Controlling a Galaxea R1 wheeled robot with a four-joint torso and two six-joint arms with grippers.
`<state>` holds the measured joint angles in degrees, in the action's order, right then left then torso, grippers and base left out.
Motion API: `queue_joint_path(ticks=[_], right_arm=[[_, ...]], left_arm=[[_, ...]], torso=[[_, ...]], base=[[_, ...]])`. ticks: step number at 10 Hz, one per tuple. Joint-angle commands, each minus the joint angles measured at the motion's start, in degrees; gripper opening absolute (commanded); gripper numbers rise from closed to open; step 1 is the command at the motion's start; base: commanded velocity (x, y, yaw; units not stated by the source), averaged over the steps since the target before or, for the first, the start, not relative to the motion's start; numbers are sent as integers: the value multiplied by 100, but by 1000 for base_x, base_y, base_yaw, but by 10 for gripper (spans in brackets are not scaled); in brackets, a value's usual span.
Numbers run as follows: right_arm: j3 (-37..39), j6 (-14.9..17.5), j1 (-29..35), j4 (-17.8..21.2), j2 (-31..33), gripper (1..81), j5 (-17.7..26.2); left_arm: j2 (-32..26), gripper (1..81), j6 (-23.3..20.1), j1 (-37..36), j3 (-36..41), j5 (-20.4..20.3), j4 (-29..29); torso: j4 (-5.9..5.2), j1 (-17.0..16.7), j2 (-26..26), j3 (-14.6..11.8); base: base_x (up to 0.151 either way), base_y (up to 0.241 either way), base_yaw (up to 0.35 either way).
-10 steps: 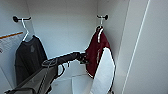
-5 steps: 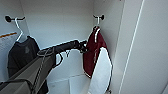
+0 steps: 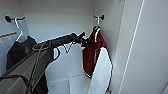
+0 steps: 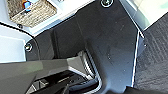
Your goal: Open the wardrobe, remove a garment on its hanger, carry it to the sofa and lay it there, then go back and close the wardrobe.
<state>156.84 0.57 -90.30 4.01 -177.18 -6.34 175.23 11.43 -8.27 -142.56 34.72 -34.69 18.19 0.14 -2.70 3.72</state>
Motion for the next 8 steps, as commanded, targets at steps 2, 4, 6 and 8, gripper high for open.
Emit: queue_joint_path(ticks=[2,4,6,8], right_arm=[[-32,-5,200,30,-40,811,300],[-32,-5,200,30,-48,811,300],[-32,-5,209,30,-75,811,300],[-32,-5,209,30,-92,811,300]], left_arm=[[74,811,-1,-1409,-27,-694,-600],[136,811,-1,-1541,-36,-852,-635],[162,811,8,-1753,-62,-1002,-644],[171,811,8,-1858,-80,-1151,-644]], torso=[[0,0,0,0],[0,0,0,0],[0,0,0,0],[0,0,0,0]], base=[[0,0,0],[0,0,0],[0,0,0],[0,0,0]])
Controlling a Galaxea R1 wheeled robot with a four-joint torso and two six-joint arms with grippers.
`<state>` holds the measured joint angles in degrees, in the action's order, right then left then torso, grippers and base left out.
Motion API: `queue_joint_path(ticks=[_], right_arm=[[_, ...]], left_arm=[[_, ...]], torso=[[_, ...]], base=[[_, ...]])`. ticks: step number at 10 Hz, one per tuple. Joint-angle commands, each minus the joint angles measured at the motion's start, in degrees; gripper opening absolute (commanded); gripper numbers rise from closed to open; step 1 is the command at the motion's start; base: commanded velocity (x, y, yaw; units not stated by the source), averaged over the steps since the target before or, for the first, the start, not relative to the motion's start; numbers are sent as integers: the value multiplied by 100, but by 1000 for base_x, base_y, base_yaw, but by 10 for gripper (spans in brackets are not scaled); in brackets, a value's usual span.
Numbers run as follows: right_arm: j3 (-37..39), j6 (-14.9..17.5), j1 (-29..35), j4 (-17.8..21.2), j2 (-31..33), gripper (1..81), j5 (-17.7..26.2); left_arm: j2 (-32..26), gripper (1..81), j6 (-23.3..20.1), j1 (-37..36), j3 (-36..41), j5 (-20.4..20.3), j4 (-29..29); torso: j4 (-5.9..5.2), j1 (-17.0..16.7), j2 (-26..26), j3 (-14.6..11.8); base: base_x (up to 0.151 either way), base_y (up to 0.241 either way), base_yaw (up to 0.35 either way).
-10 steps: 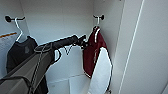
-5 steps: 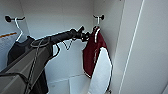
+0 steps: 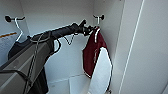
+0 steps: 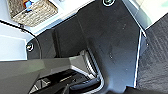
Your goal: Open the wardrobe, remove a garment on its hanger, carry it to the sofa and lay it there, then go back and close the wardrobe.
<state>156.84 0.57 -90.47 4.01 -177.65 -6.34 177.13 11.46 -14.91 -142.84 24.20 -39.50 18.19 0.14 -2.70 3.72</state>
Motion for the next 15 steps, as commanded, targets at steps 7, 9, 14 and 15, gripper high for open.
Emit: queue_joint_path(ticks=[7,9,14,15], right_arm=[[-32,-13,209,30,-89,811,300],[-32,-13,208,30,-89,811,300],[-32,-13,200,30,-89,811,300],[-32,-13,191,38,-89,811,300]], left_arm=[[393,811,-3,-1194,-51,-636,-374],[552,811,-3,-1185,-78,-732,-374],[631,811,5,-1123,176,-1162,-436],[657,811,5,-1115,439,-1311,-427]], torso=[[0,0,0,0],[325,0,0,0],[72,0,0,0],[72,0,0,0]], base=[[0,0,0],[0,0,0],[0,0,0],[0,0,0]])
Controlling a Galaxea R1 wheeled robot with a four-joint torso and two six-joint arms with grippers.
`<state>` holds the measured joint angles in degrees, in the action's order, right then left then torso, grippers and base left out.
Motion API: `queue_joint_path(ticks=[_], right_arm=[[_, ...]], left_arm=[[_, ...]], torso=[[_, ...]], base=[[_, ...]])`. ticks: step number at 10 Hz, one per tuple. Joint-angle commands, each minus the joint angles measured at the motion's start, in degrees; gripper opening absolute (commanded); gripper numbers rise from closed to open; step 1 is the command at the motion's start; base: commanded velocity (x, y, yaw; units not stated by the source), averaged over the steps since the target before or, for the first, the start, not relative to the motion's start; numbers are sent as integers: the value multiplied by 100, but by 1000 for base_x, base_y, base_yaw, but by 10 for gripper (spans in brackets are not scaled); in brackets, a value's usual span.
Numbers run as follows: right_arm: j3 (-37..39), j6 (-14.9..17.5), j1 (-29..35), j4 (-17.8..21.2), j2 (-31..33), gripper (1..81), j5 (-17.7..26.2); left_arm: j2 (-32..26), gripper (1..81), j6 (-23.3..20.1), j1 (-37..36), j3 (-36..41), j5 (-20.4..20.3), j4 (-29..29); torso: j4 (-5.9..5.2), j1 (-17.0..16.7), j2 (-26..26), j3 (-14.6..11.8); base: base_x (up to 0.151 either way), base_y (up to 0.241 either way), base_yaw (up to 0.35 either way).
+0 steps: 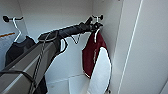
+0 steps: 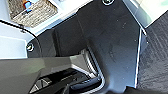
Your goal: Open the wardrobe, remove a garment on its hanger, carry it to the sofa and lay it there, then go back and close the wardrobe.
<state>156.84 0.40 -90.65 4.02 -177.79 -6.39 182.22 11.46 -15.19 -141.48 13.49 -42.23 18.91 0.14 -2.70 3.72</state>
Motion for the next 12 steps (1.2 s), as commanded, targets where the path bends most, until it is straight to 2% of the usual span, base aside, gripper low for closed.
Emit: queue_joint_path(ticks=[1,7,8,12], right_arm=[[-32,4,209,37,-84,811,305],[-32,4,192,37,-84,811,305],[-41,4,192,37,-92,811,305],[-41,-5,182,46,-84,811,296]], left_arm=[[148,811,5,-1087,533,-435,-155],[34,811,5,-1060,1078,-708,-154],[-28,10,5,-1051,1166,-752,-154],[-352,10,41,-1200,1491,-840,-154]], torso=[[0,0,0,0],[0,0,0,0],[0,0,0,0],[0,7,2,2]], base=[[0,0,0],[0,0,0],[0,0,0],[0,0,0]])
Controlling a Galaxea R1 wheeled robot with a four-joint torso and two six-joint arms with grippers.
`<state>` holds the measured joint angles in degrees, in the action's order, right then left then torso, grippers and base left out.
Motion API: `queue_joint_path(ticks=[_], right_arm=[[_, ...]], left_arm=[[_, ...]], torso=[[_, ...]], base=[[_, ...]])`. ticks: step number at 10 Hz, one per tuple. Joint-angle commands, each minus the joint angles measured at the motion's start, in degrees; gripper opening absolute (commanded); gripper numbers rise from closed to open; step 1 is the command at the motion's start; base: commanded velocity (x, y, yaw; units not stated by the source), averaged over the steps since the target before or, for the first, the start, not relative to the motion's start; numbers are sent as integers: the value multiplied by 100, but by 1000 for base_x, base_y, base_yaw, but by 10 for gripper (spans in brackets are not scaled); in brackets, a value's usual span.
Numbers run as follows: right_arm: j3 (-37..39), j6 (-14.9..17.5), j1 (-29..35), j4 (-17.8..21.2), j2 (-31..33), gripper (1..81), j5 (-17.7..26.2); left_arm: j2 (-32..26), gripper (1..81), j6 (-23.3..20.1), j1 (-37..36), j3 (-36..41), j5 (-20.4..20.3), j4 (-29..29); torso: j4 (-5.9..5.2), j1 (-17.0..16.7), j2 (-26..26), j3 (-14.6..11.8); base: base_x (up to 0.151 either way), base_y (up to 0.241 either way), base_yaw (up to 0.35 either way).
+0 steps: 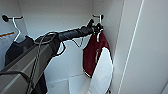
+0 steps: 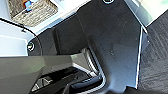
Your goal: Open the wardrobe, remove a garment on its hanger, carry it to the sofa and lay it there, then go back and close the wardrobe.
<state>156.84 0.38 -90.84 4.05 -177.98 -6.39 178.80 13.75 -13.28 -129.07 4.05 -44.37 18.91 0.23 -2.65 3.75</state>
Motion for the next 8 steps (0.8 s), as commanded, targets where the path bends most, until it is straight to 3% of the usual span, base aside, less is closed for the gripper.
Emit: queue_joint_path(ticks=[1,4,5,6,7,8], right_arm=[[-41,-2,193,35,-56,811,296],[-41,6,220,35,-38,811,305],[-32,-3,229,43,-38,811,296],[-41,-3,229,35,-38,811,296],[-41,-3,220,35,-29,811,296],[-41,-3,211,35,-29,811,287]], left_arm=[[-194,10,-189,-1541,356,114,60],[-958,10,-180,-1814,839,166,78],[-1161,10,-180,-1884,989,192,104],[-1319,10,-180,-1971,1138,219,139],[-1443,10,-180,-1998,1287,254,148],[-1539,10,-197,-1990,1402,272,157]], torso=[[0,0,0,0],[0,2,2,2],[-211,2,2,4],[-557,2,2,4],[-583,2,2,4],[-685,2,2,4]], base=[[0,0,0],[0,0,0],[0,0,0],[0,0,0],[0,0,0],[0,0,0]])
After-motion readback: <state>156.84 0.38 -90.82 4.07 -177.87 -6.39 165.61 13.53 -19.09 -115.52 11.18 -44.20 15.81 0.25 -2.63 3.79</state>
